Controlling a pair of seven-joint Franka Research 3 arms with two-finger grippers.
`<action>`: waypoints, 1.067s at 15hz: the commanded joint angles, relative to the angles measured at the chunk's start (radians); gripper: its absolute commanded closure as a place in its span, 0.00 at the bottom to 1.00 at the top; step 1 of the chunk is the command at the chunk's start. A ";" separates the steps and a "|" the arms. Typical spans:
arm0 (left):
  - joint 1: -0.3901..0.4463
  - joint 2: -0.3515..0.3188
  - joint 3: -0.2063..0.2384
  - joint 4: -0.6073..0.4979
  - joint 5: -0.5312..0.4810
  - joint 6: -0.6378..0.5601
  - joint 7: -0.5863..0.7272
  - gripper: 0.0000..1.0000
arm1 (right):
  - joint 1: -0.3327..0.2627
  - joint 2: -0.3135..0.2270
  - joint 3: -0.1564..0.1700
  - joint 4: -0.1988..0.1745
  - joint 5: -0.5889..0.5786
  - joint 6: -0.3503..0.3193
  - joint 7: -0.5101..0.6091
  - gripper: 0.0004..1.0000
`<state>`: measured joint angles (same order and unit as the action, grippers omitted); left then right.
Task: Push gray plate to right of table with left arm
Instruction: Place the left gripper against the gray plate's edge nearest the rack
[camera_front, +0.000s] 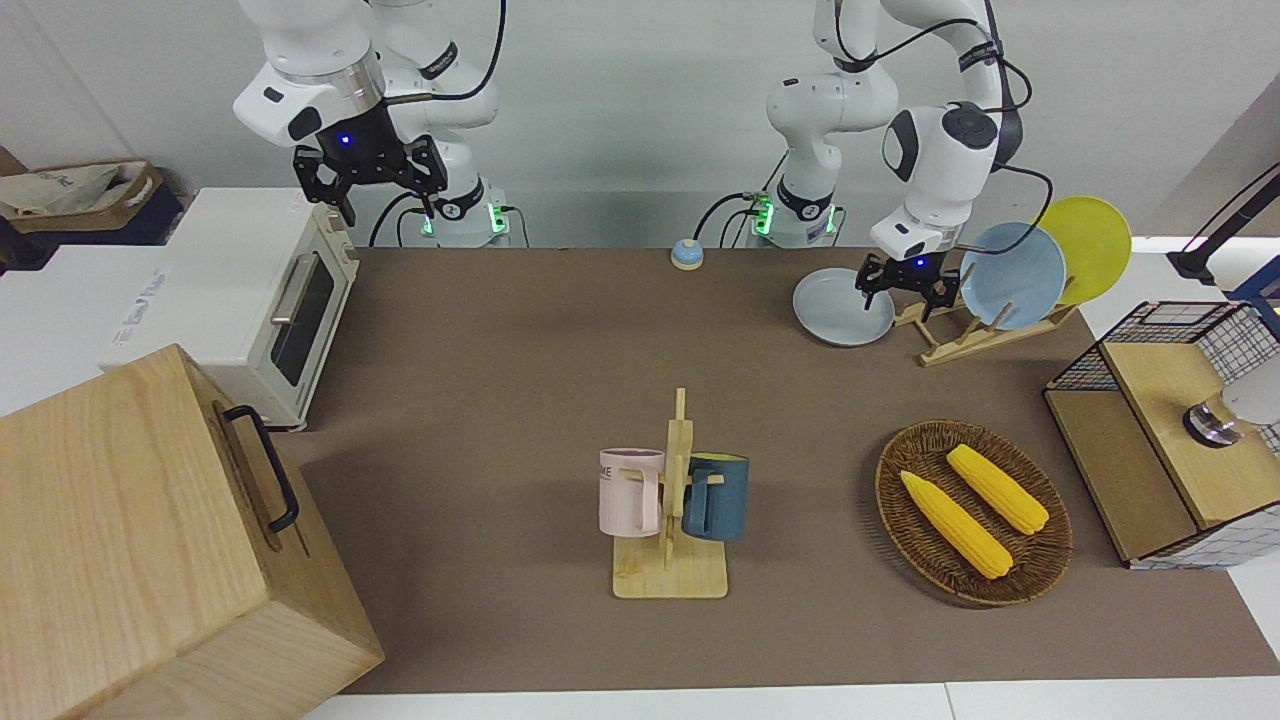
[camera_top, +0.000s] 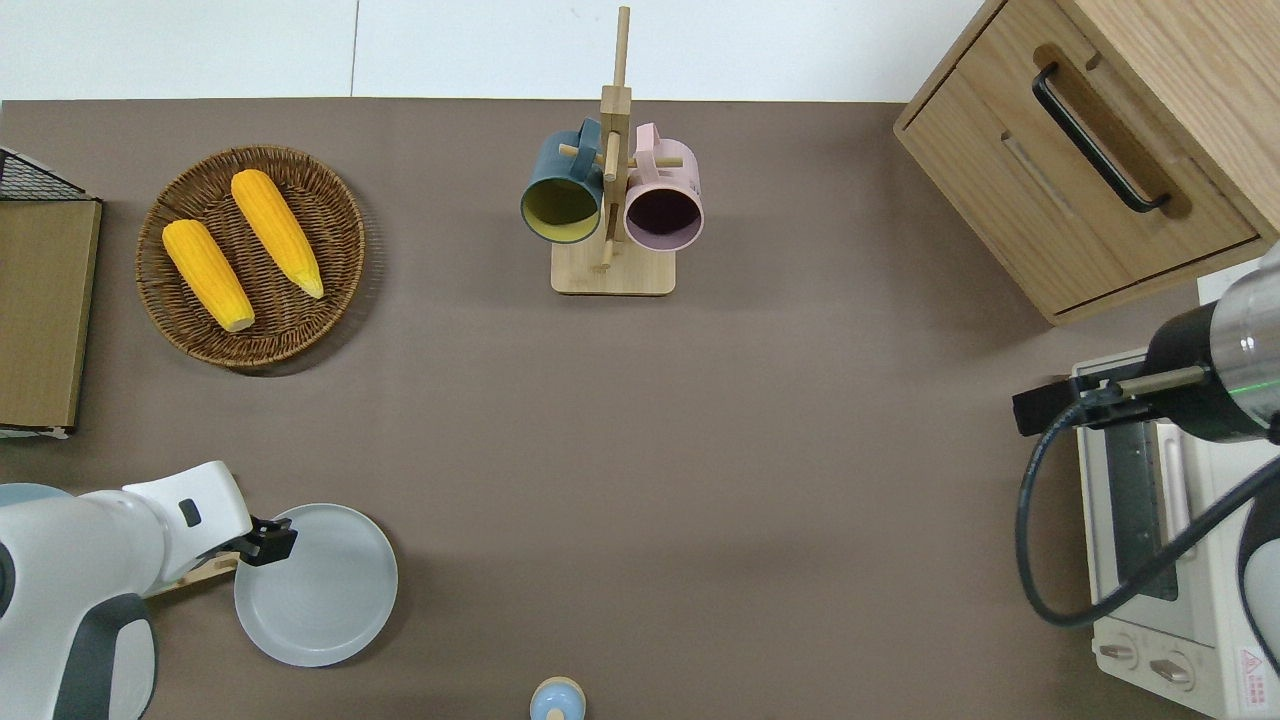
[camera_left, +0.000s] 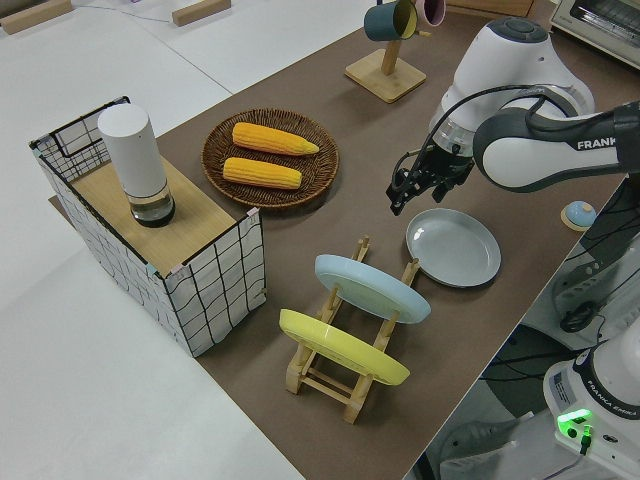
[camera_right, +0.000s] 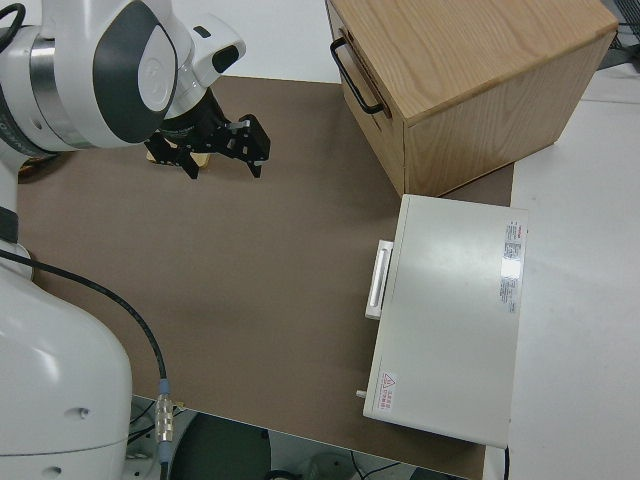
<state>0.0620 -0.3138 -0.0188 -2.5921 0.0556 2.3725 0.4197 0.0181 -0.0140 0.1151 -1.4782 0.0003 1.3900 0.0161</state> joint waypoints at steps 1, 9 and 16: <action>0.024 0.051 -0.003 -0.052 0.016 0.112 0.039 0.00 | -0.020 -0.003 0.015 0.009 0.006 -0.016 0.013 0.02; 0.041 0.130 -0.003 -0.094 0.016 0.225 0.077 0.01 | -0.020 -0.003 0.015 0.009 0.006 -0.016 0.013 0.02; 0.047 0.130 0.005 -0.092 0.004 0.206 0.062 0.84 | -0.020 -0.003 0.017 0.009 0.004 -0.016 0.013 0.02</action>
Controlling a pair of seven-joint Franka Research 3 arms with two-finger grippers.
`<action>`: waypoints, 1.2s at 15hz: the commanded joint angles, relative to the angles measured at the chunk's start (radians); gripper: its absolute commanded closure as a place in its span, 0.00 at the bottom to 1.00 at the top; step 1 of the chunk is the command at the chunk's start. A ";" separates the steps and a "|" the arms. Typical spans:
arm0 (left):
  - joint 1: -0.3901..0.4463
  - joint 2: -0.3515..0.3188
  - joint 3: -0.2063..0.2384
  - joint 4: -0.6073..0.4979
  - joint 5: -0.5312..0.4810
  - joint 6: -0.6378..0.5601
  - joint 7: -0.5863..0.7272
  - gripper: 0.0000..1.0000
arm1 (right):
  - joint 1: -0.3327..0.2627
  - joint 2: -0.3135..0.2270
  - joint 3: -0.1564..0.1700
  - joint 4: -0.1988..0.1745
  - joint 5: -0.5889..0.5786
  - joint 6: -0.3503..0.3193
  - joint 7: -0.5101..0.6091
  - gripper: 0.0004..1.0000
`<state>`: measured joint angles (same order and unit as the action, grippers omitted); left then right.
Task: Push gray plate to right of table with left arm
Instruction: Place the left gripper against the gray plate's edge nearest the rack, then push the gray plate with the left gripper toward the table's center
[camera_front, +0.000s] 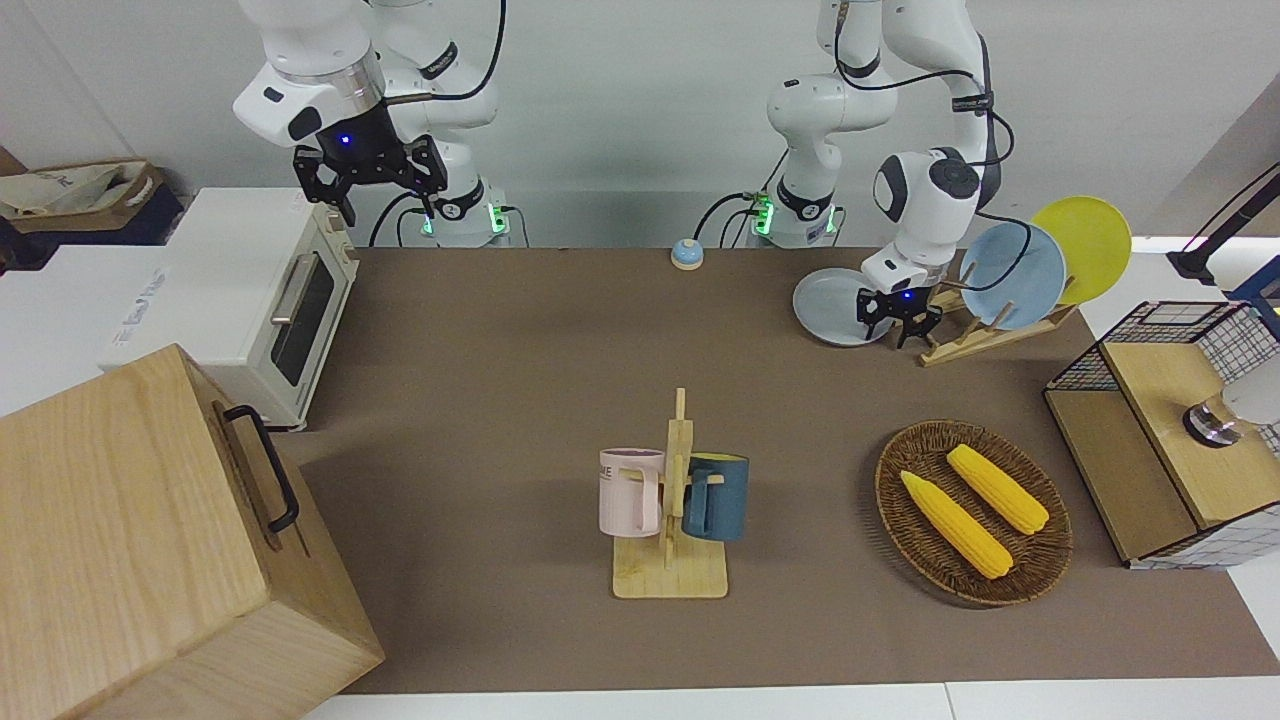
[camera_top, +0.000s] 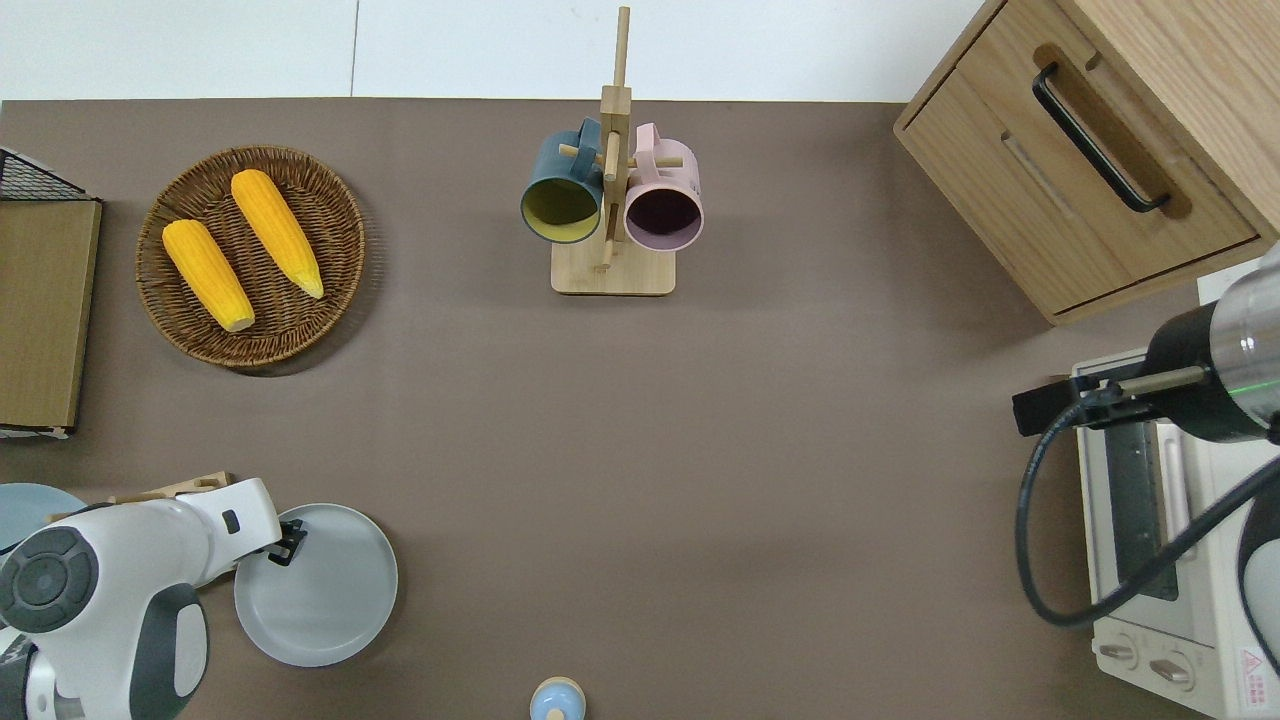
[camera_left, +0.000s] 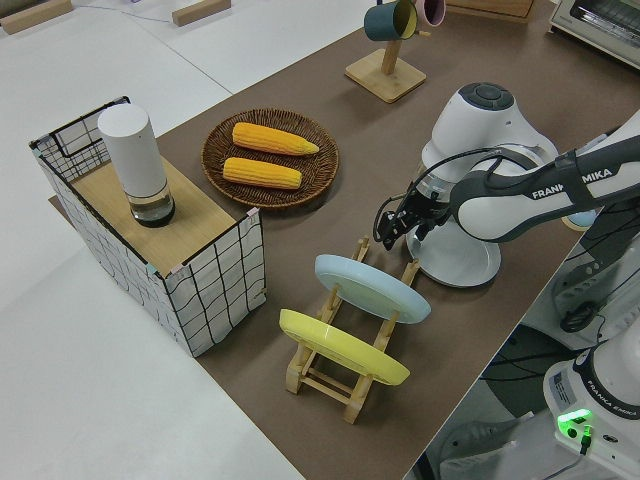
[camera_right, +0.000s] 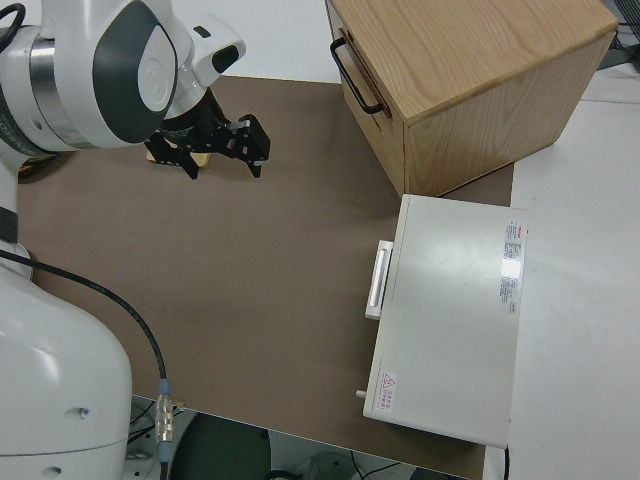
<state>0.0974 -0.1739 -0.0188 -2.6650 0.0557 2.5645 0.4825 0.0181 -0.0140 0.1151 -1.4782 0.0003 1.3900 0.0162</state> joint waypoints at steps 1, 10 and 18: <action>0.018 -0.010 0.008 -0.018 0.004 0.011 0.002 0.89 | -0.020 -0.003 0.015 0.009 0.004 -0.016 0.013 0.02; 0.019 -0.012 0.008 -0.016 0.003 0.008 0.004 0.97 | -0.020 -0.003 0.017 0.009 0.006 -0.016 0.013 0.02; 0.015 -0.004 0.010 -0.009 -0.016 -0.012 -0.063 0.99 | -0.020 -0.003 0.017 0.009 0.006 -0.016 0.013 0.02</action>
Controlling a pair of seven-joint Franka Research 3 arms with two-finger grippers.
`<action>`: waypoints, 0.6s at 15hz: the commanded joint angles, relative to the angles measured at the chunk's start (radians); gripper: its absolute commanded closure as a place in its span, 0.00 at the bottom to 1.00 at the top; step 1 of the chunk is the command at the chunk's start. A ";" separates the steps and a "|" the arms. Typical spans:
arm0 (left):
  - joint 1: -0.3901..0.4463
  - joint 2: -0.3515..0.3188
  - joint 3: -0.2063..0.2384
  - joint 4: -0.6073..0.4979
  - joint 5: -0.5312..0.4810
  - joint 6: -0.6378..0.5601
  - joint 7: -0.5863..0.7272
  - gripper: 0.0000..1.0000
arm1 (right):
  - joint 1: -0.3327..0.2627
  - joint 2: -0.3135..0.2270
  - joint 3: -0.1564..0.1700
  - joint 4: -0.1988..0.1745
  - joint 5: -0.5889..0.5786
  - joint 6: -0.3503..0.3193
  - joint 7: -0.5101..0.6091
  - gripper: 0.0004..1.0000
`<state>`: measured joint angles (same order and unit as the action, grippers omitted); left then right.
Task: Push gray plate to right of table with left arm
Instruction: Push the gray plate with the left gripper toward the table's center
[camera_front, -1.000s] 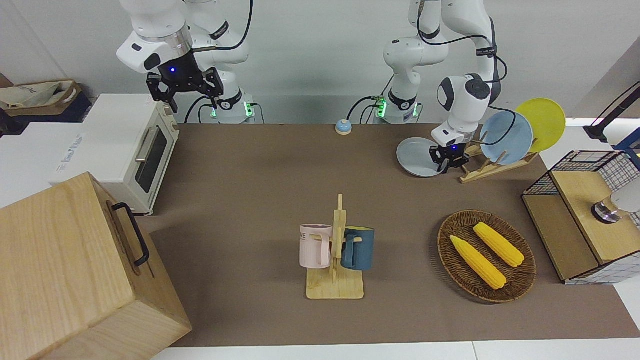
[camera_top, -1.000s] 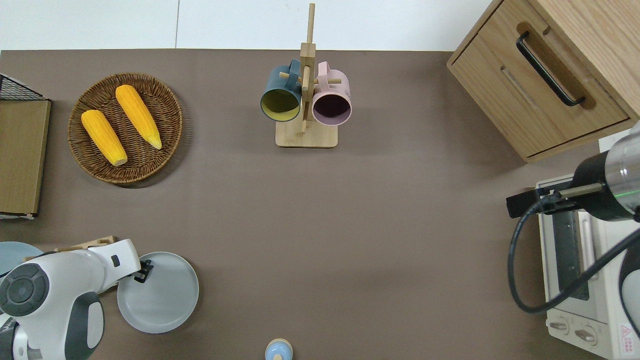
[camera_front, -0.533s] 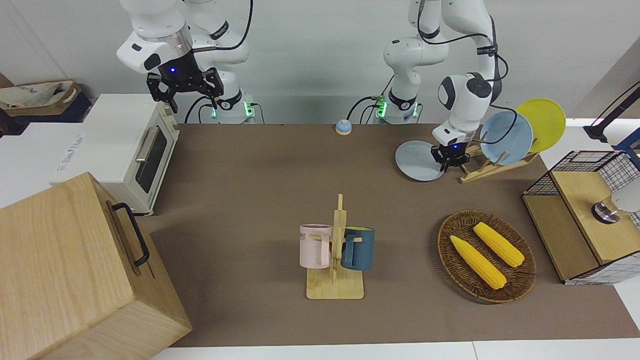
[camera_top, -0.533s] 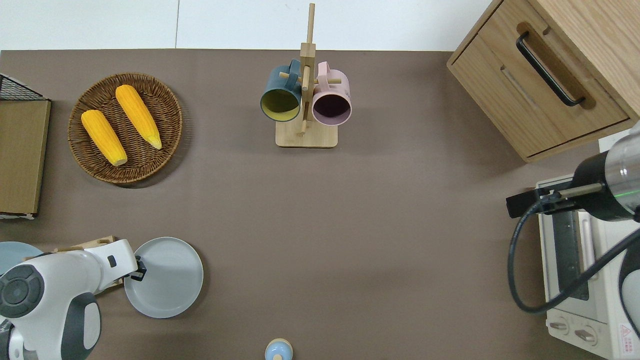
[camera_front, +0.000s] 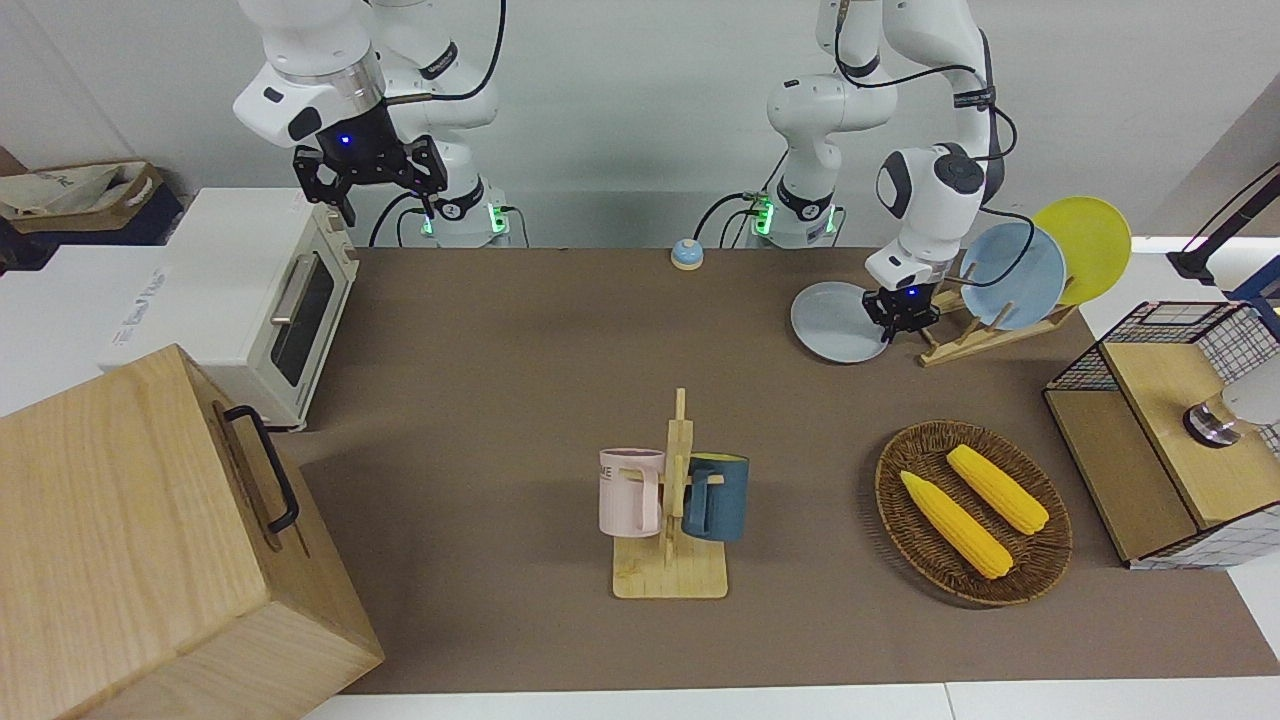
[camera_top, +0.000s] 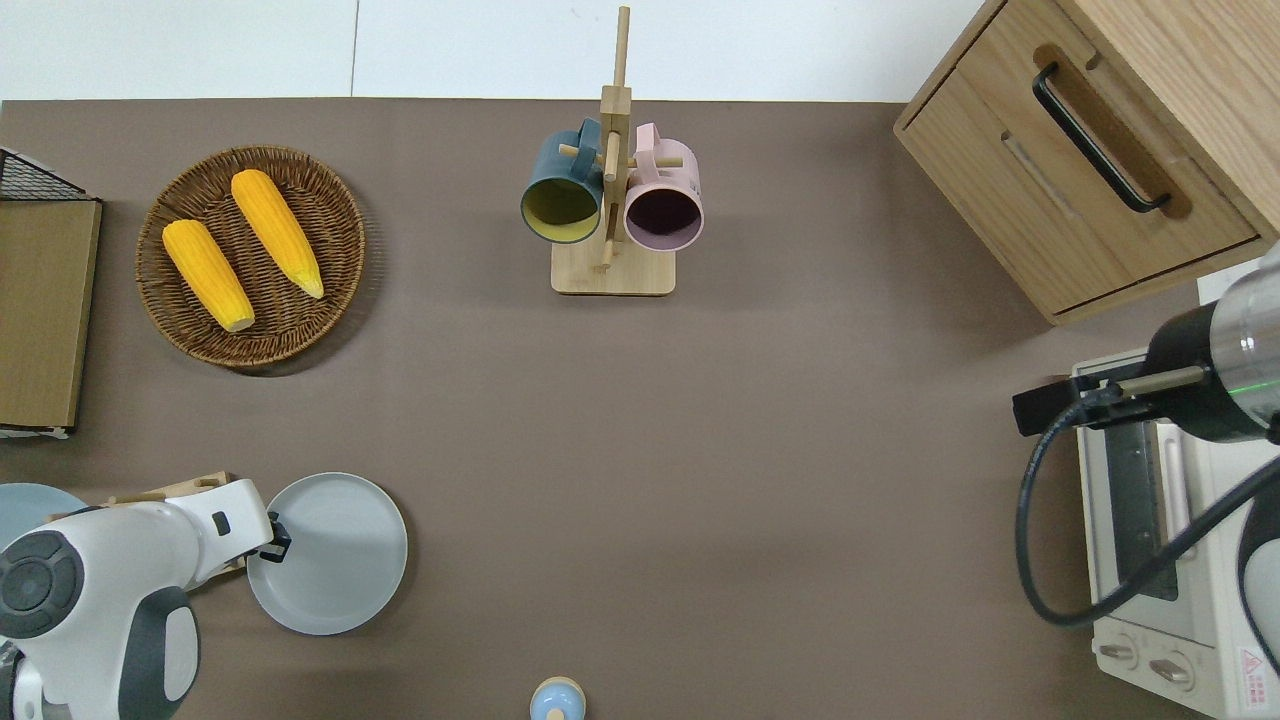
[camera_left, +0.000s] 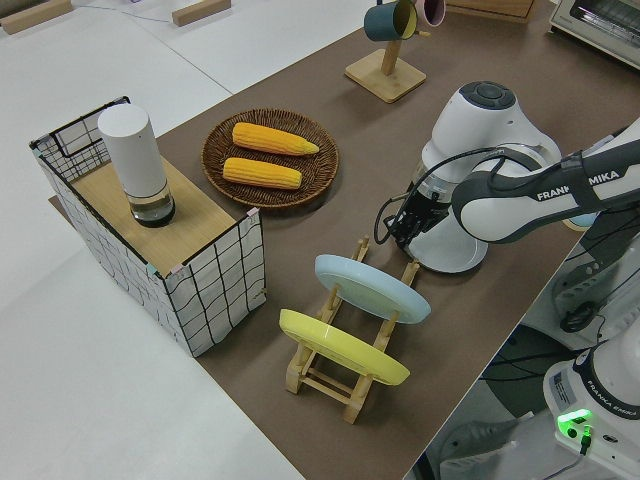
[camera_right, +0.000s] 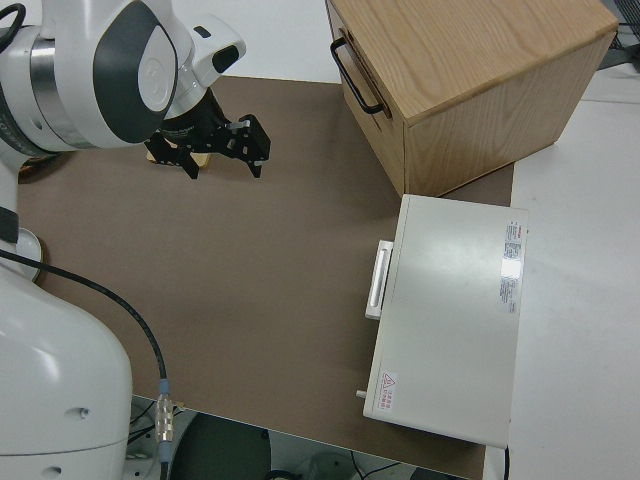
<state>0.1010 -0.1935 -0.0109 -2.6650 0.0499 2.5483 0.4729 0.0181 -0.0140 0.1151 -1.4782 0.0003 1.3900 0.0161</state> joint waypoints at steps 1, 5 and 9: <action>0.003 0.016 0.002 -0.009 -0.010 0.003 -0.075 1.00 | -0.020 -0.003 0.017 0.009 0.006 -0.016 0.013 0.02; -0.038 0.031 -0.015 -0.004 -0.021 0.001 -0.207 1.00 | -0.020 -0.003 0.015 0.009 0.004 -0.016 0.013 0.02; -0.108 0.037 -0.020 0.007 -0.065 0.001 -0.309 1.00 | -0.020 -0.003 0.017 0.009 0.006 -0.016 0.013 0.02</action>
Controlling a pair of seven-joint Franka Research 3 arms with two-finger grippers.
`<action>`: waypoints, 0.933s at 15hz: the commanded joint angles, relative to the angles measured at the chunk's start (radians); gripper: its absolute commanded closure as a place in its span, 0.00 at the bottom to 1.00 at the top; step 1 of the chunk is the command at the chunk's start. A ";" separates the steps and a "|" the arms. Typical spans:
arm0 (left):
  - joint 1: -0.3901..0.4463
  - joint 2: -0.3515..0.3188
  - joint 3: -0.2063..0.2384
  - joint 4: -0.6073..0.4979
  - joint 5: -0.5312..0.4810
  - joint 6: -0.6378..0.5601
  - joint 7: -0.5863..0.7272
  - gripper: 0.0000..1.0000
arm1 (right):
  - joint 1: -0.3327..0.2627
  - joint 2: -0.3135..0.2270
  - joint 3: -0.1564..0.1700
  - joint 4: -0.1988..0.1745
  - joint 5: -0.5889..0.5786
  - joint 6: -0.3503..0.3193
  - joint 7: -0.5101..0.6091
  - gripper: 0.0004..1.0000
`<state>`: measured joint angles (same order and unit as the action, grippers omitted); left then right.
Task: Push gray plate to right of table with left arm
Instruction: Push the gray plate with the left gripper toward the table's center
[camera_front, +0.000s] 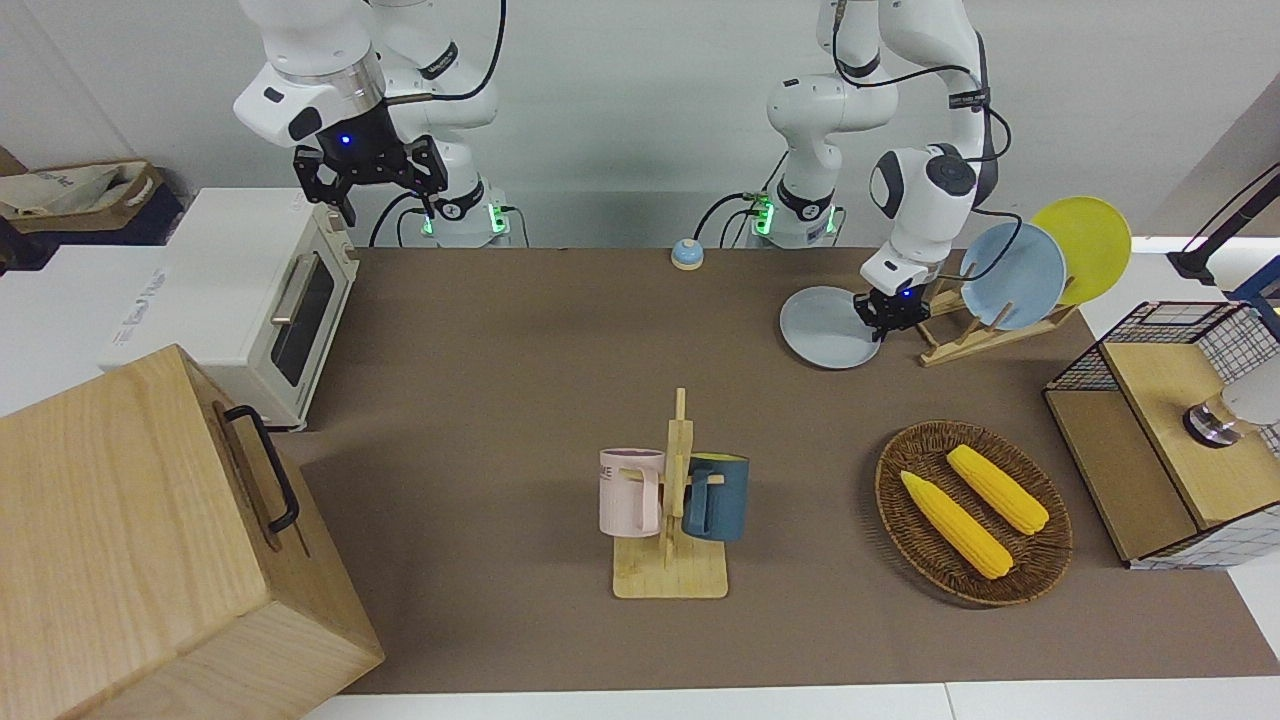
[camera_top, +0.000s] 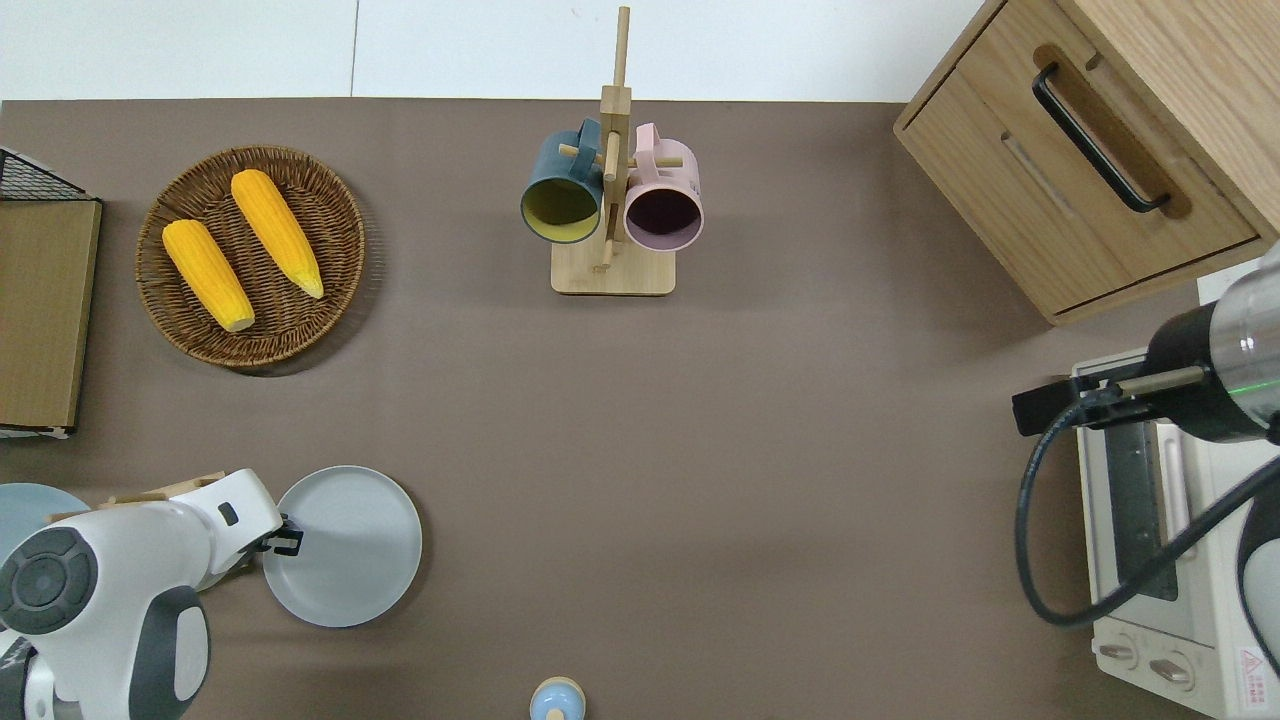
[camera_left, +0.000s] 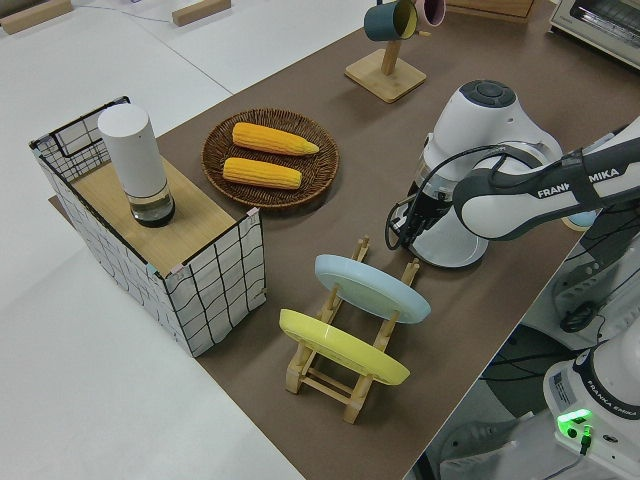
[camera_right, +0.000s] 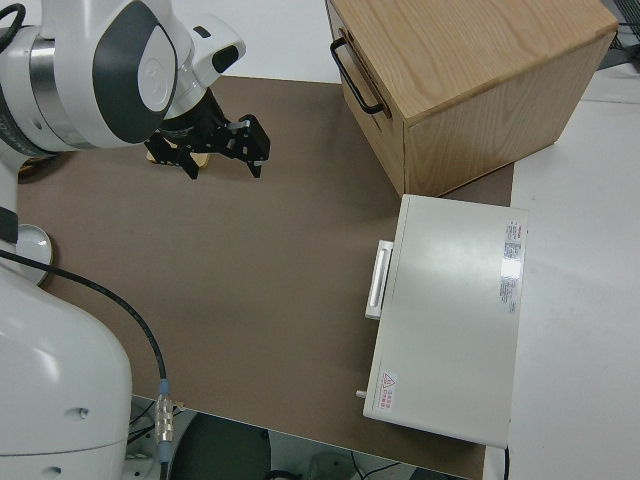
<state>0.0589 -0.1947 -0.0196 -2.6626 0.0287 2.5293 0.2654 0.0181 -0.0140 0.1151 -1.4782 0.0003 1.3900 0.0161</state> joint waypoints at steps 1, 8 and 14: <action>-0.082 0.038 -0.011 0.010 -0.046 0.017 -0.129 1.00 | -0.020 -0.003 0.015 0.009 0.006 -0.016 0.013 0.02; -0.241 0.075 -0.011 0.065 -0.087 -0.012 -0.352 1.00 | -0.020 -0.003 0.017 0.009 0.004 -0.016 0.013 0.02; -0.416 0.112 -0.011 0.102 -0.087 -0.006 -0.606 1.00 | -0.020 -0.003 0.015 0.009 0.004 -0.016 0.013 0.02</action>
<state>-0.2786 -0.1270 -0.0387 -2.5943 -0.0413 2.5296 -0.2399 0.0181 -0.0140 0.1151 -1.4782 0.0003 1.3900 0.0161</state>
